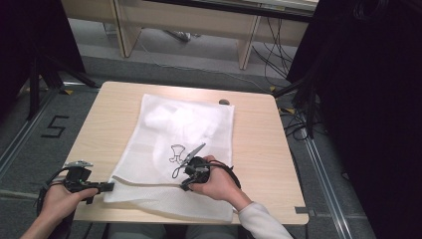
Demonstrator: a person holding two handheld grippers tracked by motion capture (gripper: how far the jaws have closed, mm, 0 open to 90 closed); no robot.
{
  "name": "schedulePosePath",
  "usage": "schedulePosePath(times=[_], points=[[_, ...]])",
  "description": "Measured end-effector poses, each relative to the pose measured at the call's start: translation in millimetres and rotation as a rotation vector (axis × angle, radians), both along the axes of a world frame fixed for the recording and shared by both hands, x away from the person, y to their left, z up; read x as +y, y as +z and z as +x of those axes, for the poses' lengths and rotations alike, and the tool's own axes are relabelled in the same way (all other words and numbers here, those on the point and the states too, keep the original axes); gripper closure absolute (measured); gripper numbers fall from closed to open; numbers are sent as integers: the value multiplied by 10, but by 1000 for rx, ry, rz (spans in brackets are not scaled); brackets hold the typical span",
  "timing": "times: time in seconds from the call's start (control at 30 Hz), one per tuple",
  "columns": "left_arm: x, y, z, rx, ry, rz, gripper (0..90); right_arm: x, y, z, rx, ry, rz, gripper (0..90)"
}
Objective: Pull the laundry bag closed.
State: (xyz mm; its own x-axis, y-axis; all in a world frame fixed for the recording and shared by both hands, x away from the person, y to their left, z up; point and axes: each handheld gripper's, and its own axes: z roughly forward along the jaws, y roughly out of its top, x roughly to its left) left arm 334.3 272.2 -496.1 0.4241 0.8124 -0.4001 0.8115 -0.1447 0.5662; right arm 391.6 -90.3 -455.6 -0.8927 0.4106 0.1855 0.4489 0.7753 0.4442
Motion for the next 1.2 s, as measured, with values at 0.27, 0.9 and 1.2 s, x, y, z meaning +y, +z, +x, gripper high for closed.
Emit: schedulePosePath(times=[0.27,0.9,1.2], points=[[1,-2,1,2,0,-1,857,-26,10,-6,4,-6,-3,825],[1,-8,4,9,3,-2,856,-136,15,1,16,-22,-1,825],[-26,-16,0,5,34,-27,857,-184,28,-22,29,-51,-9,825]])
